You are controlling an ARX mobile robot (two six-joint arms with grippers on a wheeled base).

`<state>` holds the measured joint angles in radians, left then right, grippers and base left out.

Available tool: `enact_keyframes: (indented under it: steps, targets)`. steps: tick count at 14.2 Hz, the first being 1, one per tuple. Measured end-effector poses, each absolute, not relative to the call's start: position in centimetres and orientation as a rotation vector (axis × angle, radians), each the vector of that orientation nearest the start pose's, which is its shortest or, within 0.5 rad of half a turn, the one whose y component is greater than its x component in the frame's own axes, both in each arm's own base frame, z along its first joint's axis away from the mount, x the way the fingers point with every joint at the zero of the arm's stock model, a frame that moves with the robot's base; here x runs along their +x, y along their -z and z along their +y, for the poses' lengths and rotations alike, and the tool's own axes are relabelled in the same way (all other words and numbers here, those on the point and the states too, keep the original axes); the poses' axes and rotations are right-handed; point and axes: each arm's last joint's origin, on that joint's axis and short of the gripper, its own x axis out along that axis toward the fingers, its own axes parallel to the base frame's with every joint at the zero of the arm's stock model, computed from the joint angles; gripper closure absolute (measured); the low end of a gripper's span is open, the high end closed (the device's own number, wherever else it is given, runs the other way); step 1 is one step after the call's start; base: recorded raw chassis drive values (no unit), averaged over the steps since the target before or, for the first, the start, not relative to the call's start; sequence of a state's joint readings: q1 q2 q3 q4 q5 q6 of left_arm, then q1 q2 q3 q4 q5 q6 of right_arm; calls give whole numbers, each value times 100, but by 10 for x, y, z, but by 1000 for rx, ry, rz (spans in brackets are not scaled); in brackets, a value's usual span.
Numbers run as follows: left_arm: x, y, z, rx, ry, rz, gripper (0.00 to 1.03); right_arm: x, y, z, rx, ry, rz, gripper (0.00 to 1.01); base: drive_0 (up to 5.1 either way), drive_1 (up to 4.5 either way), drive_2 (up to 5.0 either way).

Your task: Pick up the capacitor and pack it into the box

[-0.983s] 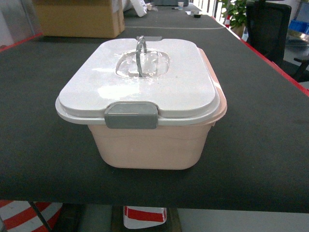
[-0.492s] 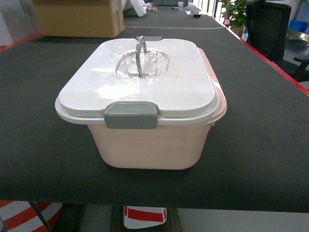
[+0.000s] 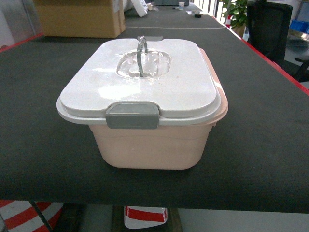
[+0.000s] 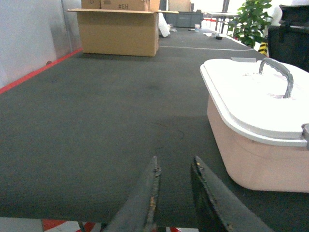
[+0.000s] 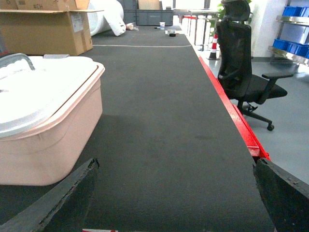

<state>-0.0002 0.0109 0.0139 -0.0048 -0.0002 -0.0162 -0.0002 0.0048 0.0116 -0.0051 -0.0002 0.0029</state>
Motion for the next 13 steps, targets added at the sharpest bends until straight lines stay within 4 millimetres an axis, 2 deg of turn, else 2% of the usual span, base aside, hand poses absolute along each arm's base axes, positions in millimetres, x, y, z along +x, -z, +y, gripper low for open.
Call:
enact_keyframes:
  steps: [6,7,8,13]
  targets:
    - [98,-167,0,-16,0,2,10,97,-167,0,2,0,-2,3,0,0,0]
    - [98,-167,0,-15,0,1,3,97,-167,0,3,0,-2,3,0,0,0]
    - [98,-167,0,-15,0,2,6,97,-167,0,3,0,-2,3,0,0,0]
    - [98,-167,0,-15,0,2,5,97,-167,0,3,0,-2,3,0,0,0]
